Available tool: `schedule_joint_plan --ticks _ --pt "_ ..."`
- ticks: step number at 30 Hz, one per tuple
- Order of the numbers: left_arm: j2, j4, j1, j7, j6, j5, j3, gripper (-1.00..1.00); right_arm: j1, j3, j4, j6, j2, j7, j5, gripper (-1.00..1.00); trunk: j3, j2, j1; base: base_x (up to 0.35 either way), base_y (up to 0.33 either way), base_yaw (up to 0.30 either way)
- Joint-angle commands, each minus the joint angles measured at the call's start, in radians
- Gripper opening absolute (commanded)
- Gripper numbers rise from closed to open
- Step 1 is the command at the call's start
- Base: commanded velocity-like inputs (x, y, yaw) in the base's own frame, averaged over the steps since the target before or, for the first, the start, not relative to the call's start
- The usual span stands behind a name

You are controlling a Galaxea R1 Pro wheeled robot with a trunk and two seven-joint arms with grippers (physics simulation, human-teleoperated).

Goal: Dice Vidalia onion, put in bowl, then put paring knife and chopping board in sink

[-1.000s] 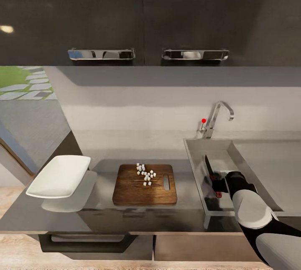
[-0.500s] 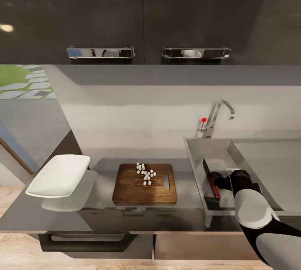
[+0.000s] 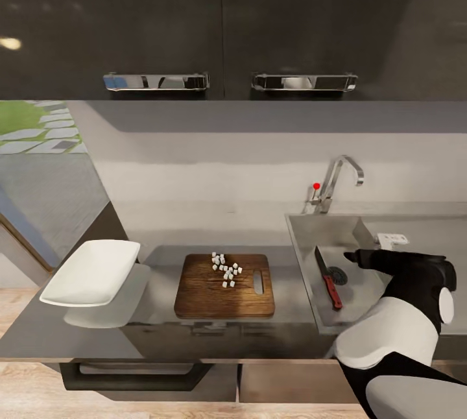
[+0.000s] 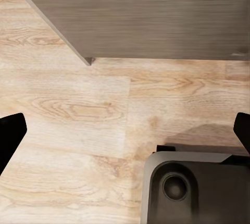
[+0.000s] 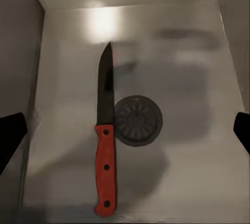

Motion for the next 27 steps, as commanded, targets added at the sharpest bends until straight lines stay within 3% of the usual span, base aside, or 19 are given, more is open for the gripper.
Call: schedule_joint_plan --ticks 1,4,9,17,27 --pt "0.0 -0.002 0.0 0.009 -0.001 0.001 -0.009 1.0 0.0 -0.002 -0.032 0.0 0.001 0.067 0.017 1.0 -0.002 -0.002 0.001 0.0 0.0 0.0" --pt "0.001 -0.001 0.0 0.009 -0.001 0.001 -0.01 1.0 0.002 -0.003 -0.095 -0.018 0.001 0.138 0.027 1.0 -0.002 -0.002 0.001 0.0 0.0 0.0" --pt "0.001 0.0 0.0 0.009 -0.001 0.001 -0.01 1.0 0.003 -0.003 -0.116 -0.06 0.001 0.236 0.03 1.0 -0.002 -0.002 0.001 -0.125 0.036 0.0" --pt "0.002 0.0 0.0 0.009 -0.001 0.001 -0.01 1.0 0.003 -0.005 -0.117 -0.094 0.001 0.254 0.03 1.0 -0.002 -0.002 0.001 -0.218 0.204 0.0" --pt "0.002 0.0 0.0 0.009 -0.001 0.001 -0.01 1.0 0.003 -0.005 -0.117 -0.12 0.001 0.254 0.029 1.0 -0.002 -0.002 0.001 -0.02 0.296 0.0"
